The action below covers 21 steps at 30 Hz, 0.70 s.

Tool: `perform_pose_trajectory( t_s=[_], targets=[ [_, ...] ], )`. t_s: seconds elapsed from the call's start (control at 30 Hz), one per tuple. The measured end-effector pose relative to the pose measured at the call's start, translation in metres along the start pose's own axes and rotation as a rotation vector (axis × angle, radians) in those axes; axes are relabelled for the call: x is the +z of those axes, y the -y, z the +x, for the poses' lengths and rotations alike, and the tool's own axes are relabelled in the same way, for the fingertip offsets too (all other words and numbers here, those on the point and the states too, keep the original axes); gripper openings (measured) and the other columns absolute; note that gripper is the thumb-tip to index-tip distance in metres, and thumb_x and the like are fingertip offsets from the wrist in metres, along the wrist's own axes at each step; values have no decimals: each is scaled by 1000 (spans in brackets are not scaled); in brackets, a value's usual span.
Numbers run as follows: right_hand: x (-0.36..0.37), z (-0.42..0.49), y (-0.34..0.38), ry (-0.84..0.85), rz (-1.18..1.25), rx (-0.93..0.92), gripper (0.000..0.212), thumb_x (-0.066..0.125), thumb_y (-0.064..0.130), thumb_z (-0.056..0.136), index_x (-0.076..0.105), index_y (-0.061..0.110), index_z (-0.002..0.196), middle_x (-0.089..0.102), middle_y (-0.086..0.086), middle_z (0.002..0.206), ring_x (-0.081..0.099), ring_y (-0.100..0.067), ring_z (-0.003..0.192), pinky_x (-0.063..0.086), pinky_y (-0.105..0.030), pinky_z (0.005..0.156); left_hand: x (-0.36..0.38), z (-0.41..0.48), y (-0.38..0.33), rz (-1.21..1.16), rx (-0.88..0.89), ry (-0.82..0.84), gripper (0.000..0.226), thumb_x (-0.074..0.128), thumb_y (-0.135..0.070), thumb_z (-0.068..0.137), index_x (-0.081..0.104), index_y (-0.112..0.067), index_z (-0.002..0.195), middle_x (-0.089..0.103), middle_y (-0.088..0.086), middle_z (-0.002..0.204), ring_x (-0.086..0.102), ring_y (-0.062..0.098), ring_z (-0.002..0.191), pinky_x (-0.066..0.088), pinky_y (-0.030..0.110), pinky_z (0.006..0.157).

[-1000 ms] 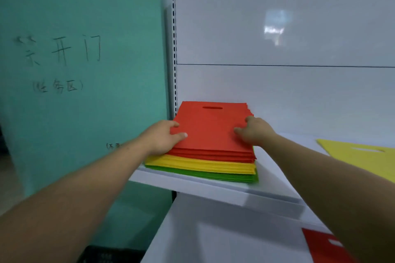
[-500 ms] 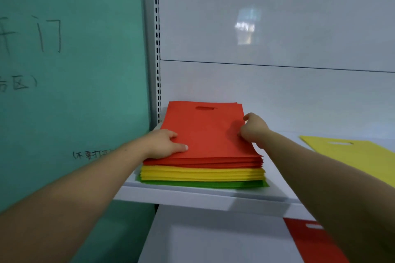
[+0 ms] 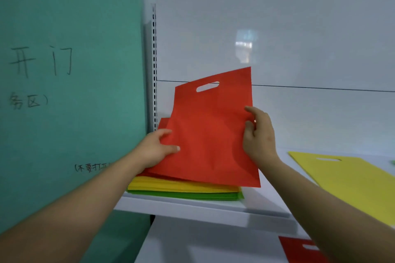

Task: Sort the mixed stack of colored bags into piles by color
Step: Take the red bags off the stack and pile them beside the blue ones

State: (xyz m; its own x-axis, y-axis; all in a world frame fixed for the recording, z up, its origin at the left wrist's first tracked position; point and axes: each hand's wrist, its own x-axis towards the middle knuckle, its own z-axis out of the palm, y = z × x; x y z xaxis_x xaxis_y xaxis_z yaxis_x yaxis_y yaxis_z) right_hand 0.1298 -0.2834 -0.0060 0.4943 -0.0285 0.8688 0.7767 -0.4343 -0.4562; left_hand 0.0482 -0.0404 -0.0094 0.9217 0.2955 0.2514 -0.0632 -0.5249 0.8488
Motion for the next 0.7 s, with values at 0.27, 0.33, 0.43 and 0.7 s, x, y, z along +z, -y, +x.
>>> perform_pose_trajectory(
  t_s=[0.27,0.33,0.43,0.7],
  targets=[
    [-63,-11,-7,-114,121,107,45,40,11,89,52,18,132,52,11,119,55,-21,95,42,-24,89,28,-44,-24,-158,182,-201,55,65,1,84,53,-27,130,60,3,124,61,19,107,48,43,98],
    [-72,-13,-13,-111,162,188,39,49,14,95,50,26,133,52,17,111,52,-15,87,40,-24,81,39,-54,-20,-46,261,-241,57,65,-2,84,51,-32,131,53,-1,133,53,18,120,41,44,106],
    [-86,-22,-18,-90,138,213,43,59,14,93,50,21,134,50,21,105,43,-1,79,35,-10,74,53,-70,-20,5,293,-258,58,64,-4,85,49,-32,134,47,-6,136,48,17,124,39,44,108],
    [-155,-57,11,-94,15,210,44,57,13,94,49,15,136,57,-3,131,55,-25,111,40,-27,97,74,-122,-53,63,400,-251,57,65,1,83,50,-14,135,48,-3,129,44,8,119,29,17,103]
  ],
)
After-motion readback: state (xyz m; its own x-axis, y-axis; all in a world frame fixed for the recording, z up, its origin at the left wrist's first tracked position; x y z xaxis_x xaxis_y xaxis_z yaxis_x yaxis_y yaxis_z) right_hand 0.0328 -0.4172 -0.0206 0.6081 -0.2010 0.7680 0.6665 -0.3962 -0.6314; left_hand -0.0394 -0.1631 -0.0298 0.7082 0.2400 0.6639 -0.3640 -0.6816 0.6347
